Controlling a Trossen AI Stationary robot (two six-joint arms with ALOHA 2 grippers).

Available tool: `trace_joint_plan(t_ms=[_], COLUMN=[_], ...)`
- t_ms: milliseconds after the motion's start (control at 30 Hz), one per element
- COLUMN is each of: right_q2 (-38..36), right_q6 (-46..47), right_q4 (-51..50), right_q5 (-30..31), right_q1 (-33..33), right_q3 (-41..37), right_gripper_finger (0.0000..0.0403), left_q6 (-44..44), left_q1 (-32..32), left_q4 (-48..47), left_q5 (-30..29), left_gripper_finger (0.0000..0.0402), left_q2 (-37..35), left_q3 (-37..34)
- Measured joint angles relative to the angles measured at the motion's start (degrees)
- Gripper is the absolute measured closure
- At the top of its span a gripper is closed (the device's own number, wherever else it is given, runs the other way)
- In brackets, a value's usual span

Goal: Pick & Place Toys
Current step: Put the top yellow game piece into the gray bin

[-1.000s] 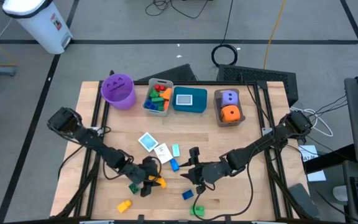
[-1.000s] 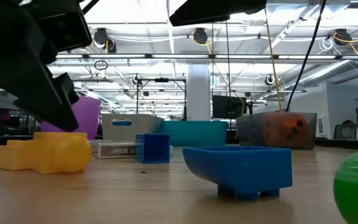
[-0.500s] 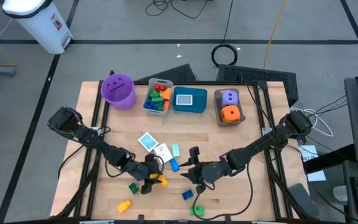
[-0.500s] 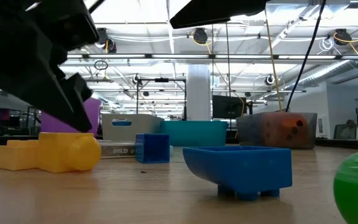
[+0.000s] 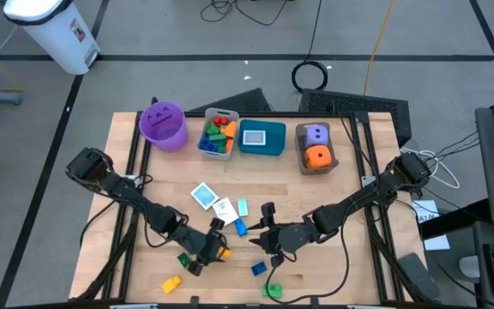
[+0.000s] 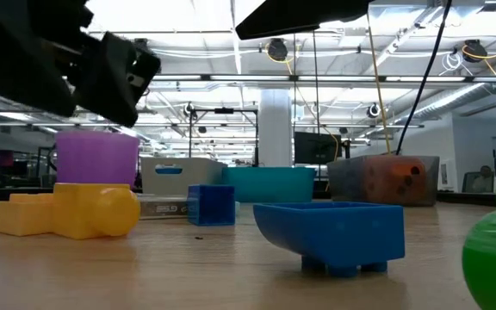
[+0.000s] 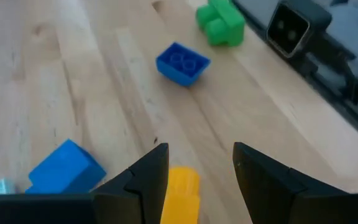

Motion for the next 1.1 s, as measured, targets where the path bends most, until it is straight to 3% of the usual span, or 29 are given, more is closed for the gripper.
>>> trace_joint_plan(t_ms=[200, 600, 733, 967, 1100], right_q2=[0.0, 0.0, 0.0, 0.0, 0.0], right_q6=[0.0, 0.0, 0.0, 0.2, 0.2], right_q4=[0.0, 0.0, -0.2, -0.4, -0.4], right_q5=[0.0, 0.0, 0.0, 0.1, 0.1], right_q1=[0.0, 0.0, 0.0, 0.0, 0.0], right_q3=[0.0, 0.0, 0.0, 0.0, 0.0], right_gripper_finger=[0.0248, 0.0248, 0.0248, 0.0248, 0.0248], left_q6=[-0.5, -1.0, -1.9, -2.0, -3.7], left_q1=[0.1, 1.9, 2.6, 3.1, 3.5], left_q4=[-4.7, -6.2, -5.6, -4.8, -4.8], left_q5=[-0.4, -1.4, 1.5, 1.0, 1.0], left_gripper_finger=[0.0204, 0.0112, 0.0108, 0.0108, 0.0129], left_q2=[0.0, 1.4, 5.3, 7.0, 7.0], left_q3=[0.1, 0.2, 0.2, 0.2, 0.2])
